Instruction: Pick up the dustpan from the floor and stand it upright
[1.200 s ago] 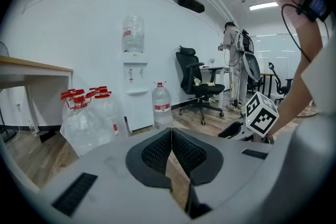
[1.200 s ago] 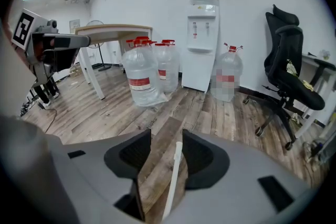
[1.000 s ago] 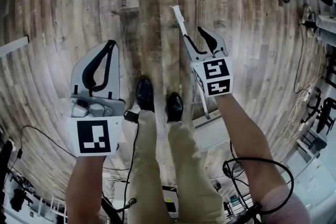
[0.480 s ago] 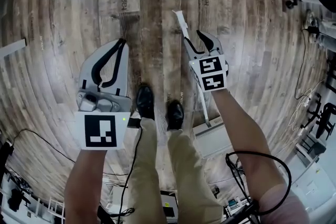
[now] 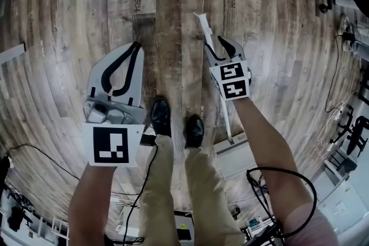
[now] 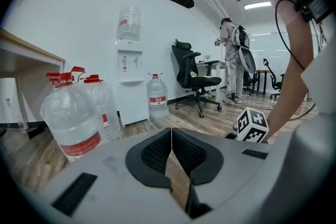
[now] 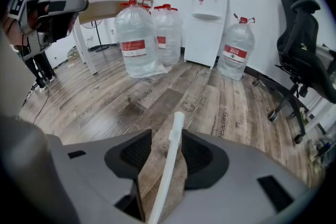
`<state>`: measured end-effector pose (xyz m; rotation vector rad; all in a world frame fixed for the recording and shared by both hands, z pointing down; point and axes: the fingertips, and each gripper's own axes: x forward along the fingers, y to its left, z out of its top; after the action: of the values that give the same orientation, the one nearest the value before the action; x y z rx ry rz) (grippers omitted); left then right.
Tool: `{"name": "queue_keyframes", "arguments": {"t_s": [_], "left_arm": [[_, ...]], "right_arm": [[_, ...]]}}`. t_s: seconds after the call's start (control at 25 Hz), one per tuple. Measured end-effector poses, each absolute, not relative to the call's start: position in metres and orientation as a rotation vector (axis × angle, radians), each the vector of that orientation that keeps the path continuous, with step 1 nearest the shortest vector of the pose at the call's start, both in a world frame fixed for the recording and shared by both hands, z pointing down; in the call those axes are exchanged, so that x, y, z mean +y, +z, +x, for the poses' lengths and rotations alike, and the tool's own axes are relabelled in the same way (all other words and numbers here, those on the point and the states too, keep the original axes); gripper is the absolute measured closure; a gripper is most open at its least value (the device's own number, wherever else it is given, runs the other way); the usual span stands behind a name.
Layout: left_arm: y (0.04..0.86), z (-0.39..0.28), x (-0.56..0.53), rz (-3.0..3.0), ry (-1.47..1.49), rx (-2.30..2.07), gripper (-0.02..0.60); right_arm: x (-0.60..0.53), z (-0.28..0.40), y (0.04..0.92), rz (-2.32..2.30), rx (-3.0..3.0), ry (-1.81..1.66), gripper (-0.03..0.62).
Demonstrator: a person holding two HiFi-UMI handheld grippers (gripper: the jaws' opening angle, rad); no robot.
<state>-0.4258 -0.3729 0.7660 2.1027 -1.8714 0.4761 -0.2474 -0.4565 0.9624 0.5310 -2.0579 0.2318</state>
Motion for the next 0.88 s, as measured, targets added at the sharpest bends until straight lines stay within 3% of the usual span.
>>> {"name": "queue_keyframes", "arguments": {"t_s": [0.88], "left_arm": [[0.797,-0.439,-0.387,2.082,0.423,-1.889,0.568]], "right_arm": [[-0.462,-0.235,1.042,0.503,-1.930,0.250,0.442]]}}
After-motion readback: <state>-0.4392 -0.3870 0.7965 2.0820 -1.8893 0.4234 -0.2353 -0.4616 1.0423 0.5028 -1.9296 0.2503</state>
